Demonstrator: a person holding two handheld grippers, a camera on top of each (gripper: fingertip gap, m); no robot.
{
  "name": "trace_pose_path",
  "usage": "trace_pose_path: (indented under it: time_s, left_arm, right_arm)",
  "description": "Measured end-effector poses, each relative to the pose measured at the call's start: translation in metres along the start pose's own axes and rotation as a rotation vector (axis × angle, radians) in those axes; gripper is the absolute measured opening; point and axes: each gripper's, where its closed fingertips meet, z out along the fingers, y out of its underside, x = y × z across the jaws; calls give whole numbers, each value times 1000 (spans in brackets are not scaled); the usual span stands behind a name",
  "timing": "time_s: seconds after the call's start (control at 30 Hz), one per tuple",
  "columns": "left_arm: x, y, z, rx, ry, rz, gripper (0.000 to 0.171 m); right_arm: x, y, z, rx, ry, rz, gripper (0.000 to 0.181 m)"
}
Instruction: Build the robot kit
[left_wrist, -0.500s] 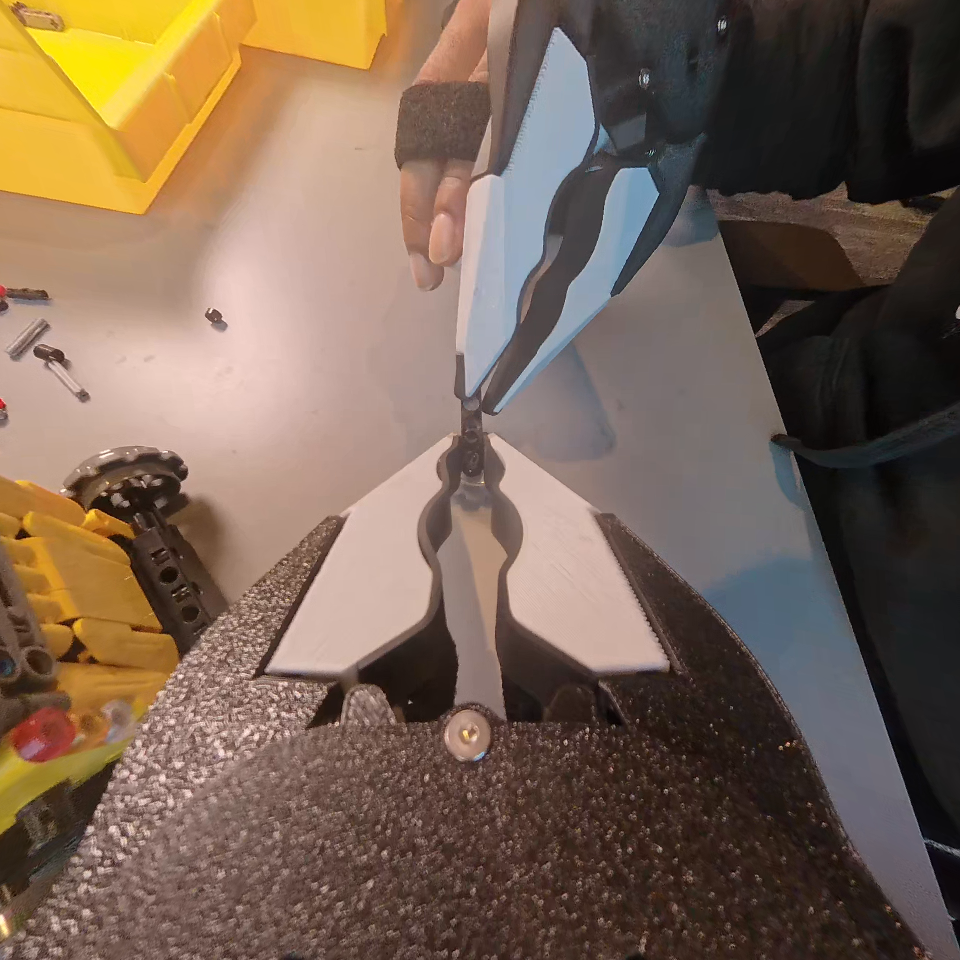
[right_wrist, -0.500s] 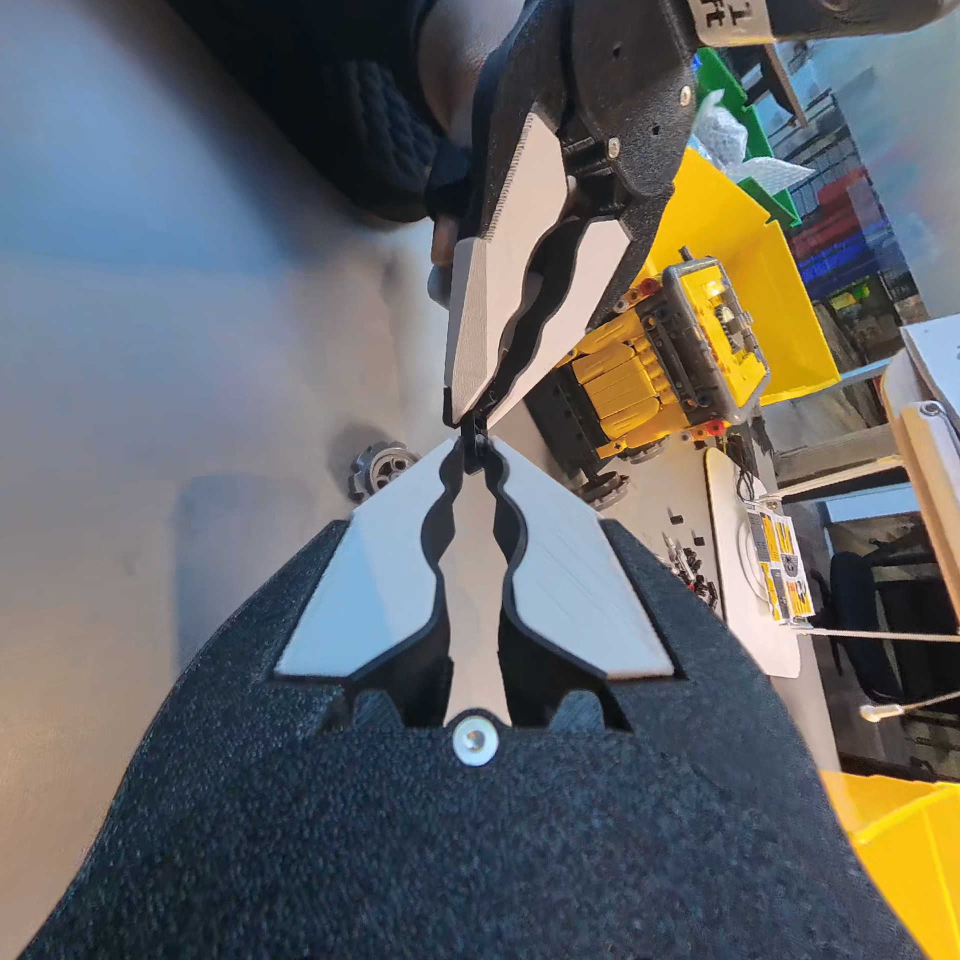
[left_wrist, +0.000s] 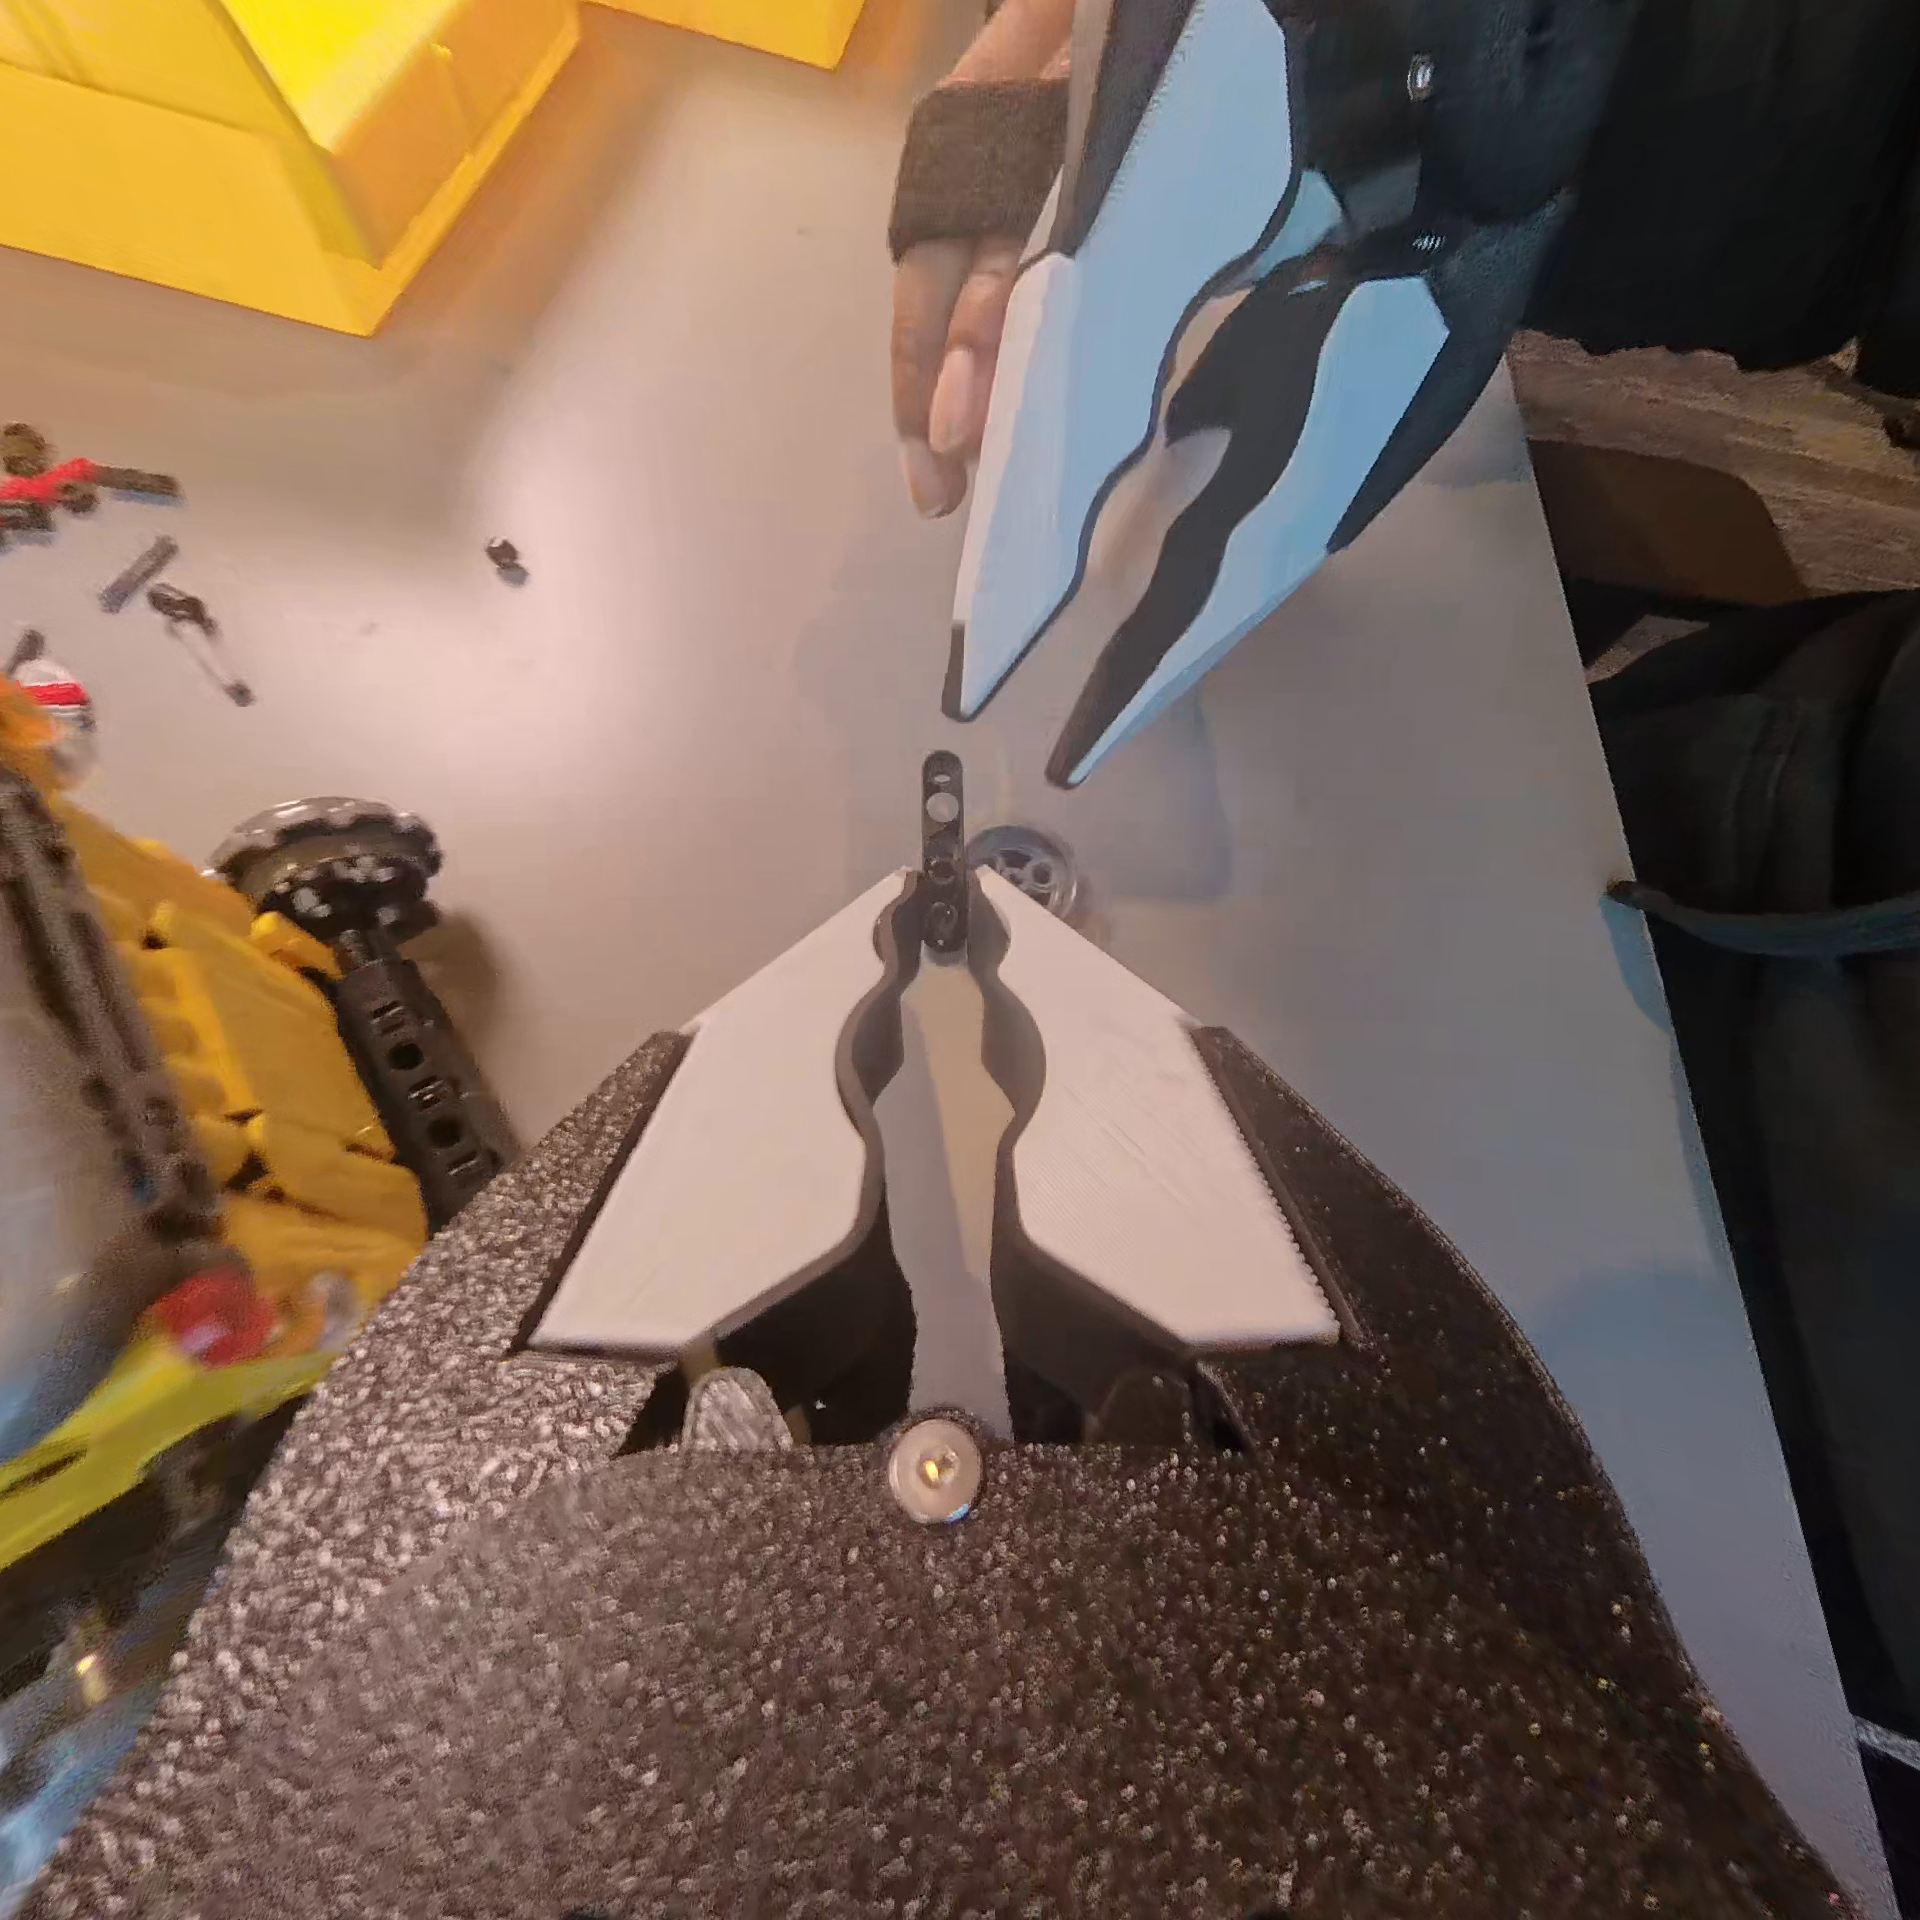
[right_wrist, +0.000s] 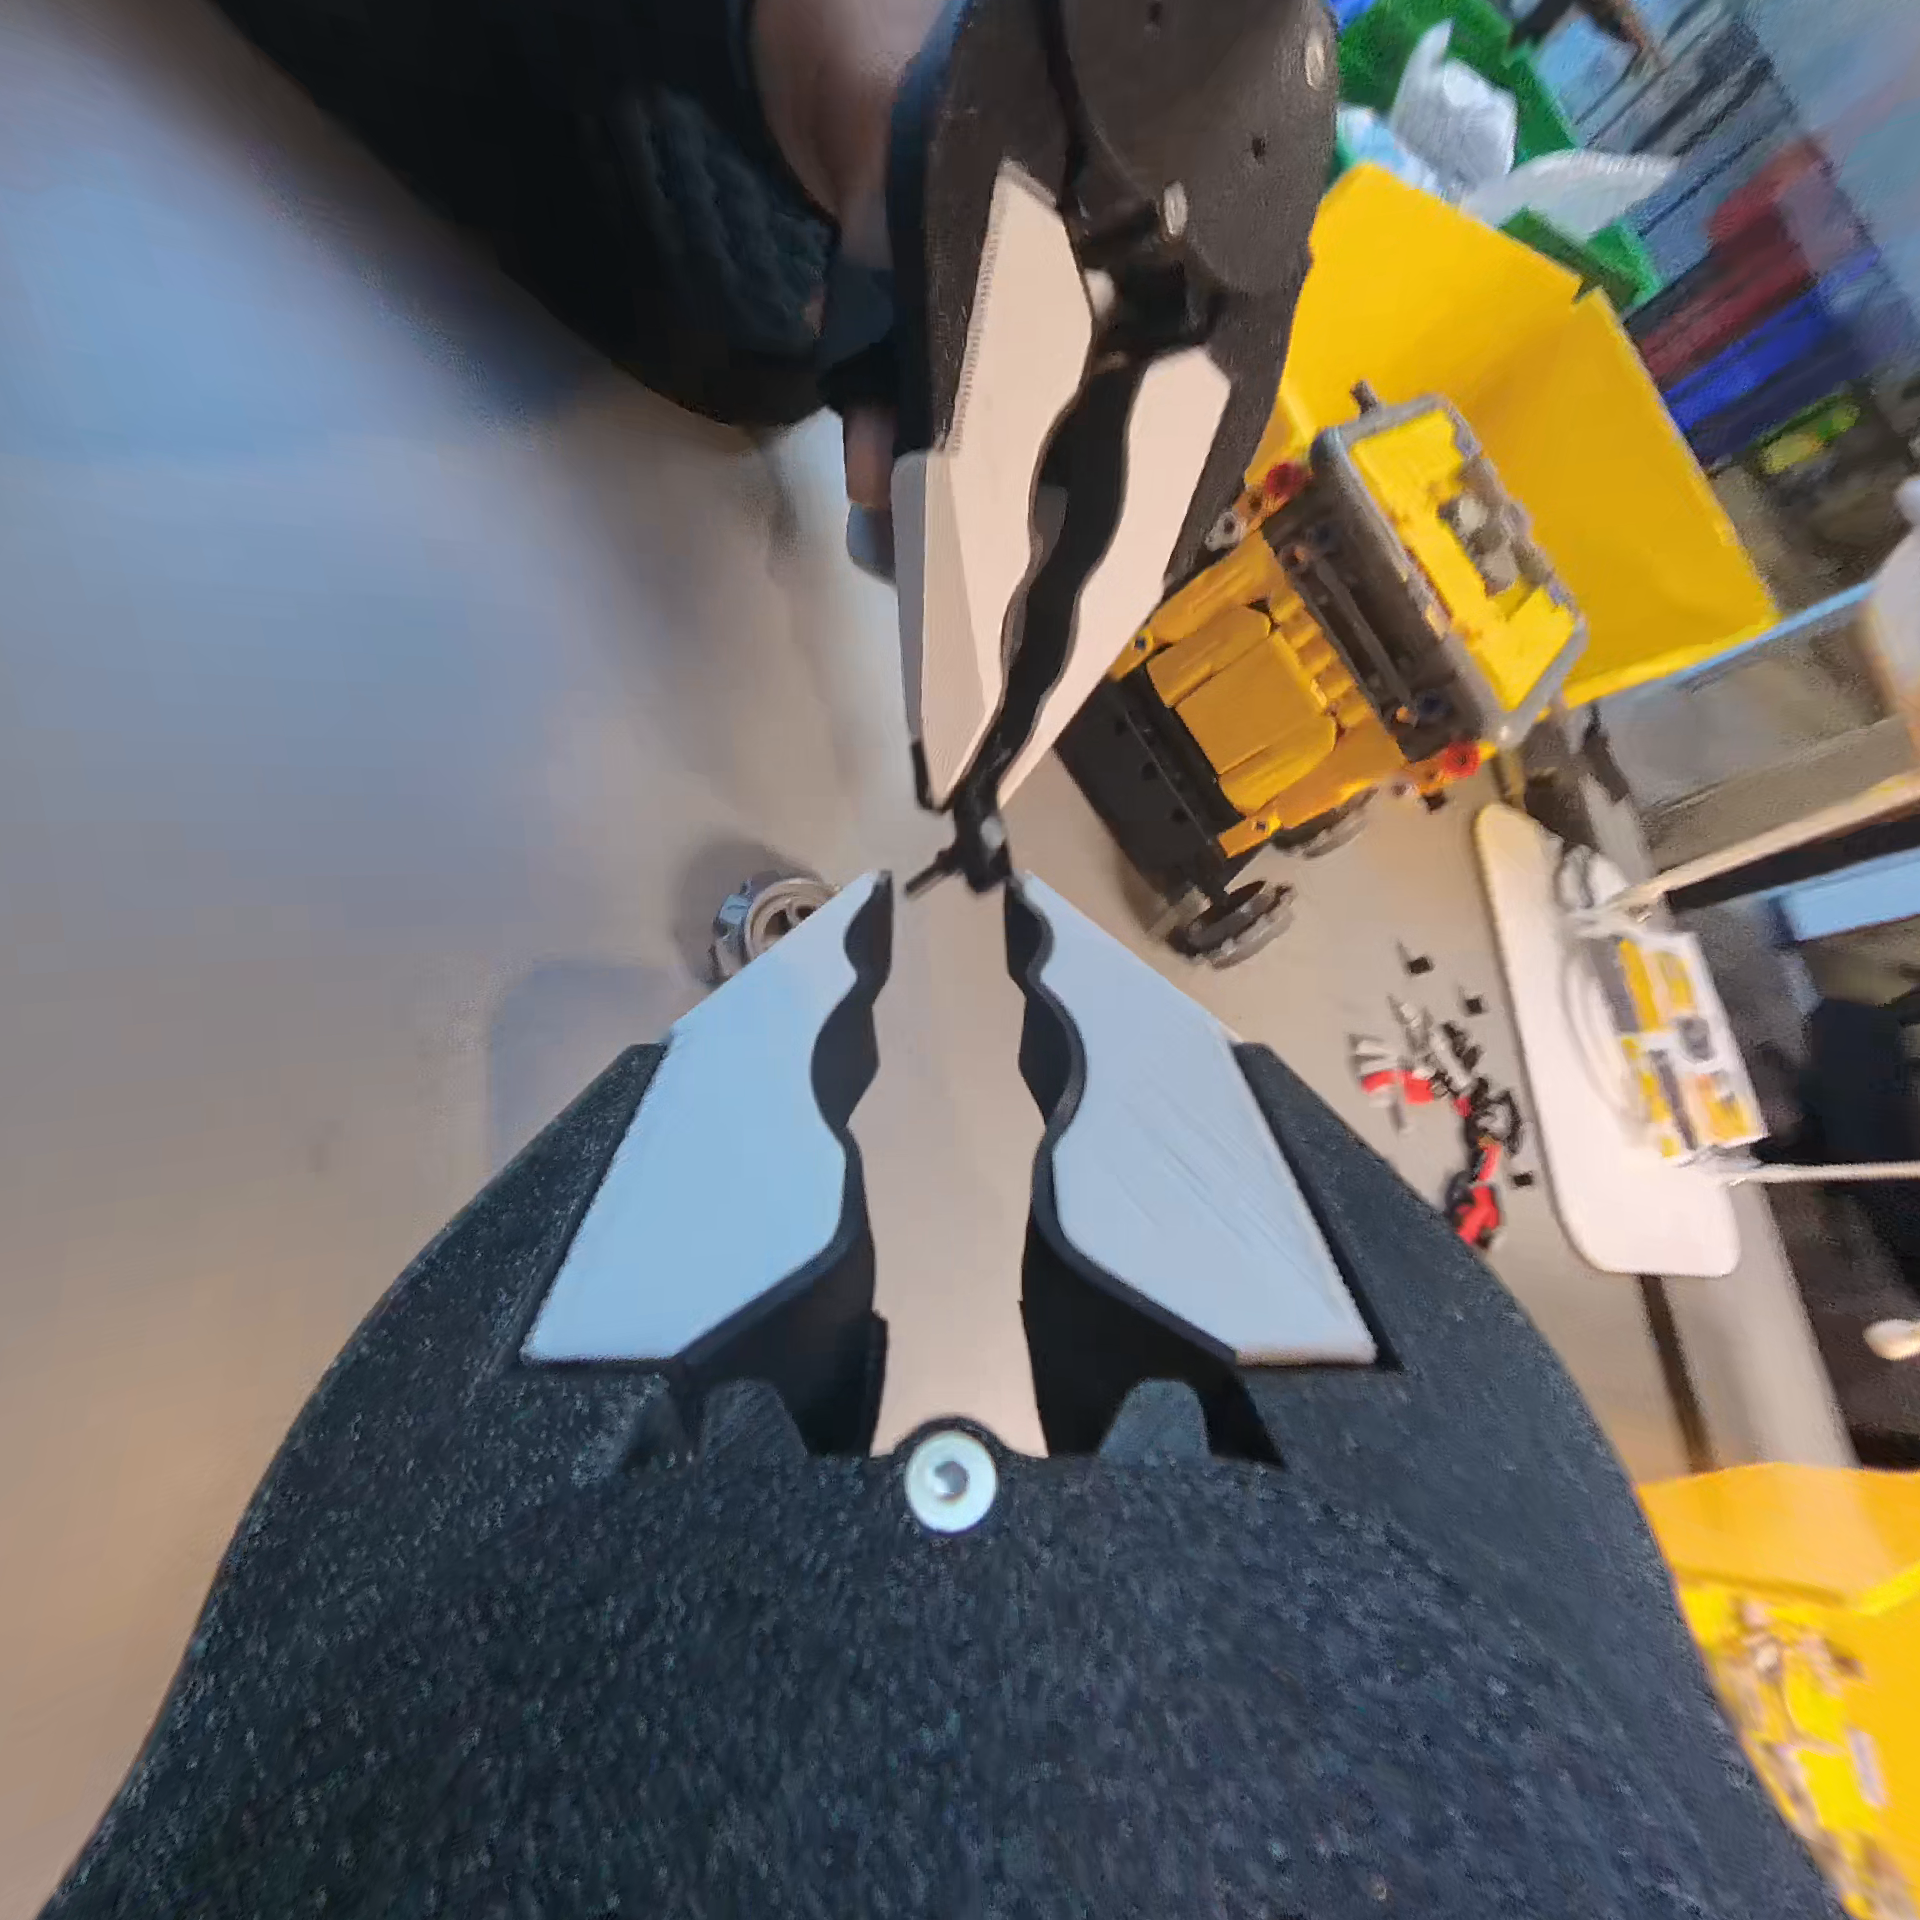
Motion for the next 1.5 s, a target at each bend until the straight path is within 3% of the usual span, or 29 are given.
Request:
trace_pose_path:
  time_s: [0.13,0.23,0.37,0.43,0.53,0.6,0.7,0.87,1.07,1.17,1.27,1.37,1.43,1.5]
  left_arm:
    - [-7,1,-7,8,-22,-9,5]
    - [-8,3,-5,0,-29,-3,5]
    - [-9,4,-3,-8,-42,9,5]
    - [-11,3,-5,-1,-48,9,5]
    - [-13,1,-8,13,-58,5,5]
    - [-14,1,-9,22,-56,1,5]
    - [-11,-1,-9,30,-42,7,5]
    - [-7,2,-5,13,-25,19,5]
    - [-8,3,-3,9,-25,12,5]
    - [-9,5,-3,4,-27,10,5]
    - [-8,6,-1,-3,-25,11,5]
    - [-7,6,1,-4,-19,11,5]
    - [-7,6,1,-1,-18,10,5]
    - [-7,5,0,6,-19,6,5]
  right_arm:
    - [-33,12,1,-67,-166,71,26]
    - [-45,24,17,-155,-162,6,37]
    - [-38,31,26,-191,-155,14,25]
    - [-34,30,27,-170,-182,124,16]
    - [-33,14,19,-66,-319,429,0]
    - [-39,-4,5,9,-489,689,0]
    - [-38,-6,-5,35,-617,987,0]
    - [-20,26,-1,24,-544,1230,5]
    - [7,64,-2,-74,-246,1075,13]
    - [17,61,-9,-80,-140,781,23]
    - [2,59,-9,-189,-148,488,48]
    - [-8,75,1,-334,-129,258,41]
    - [-5,72,4,-321,-142,313,36]
    - [-10,63,3,-266,-256,466,36]
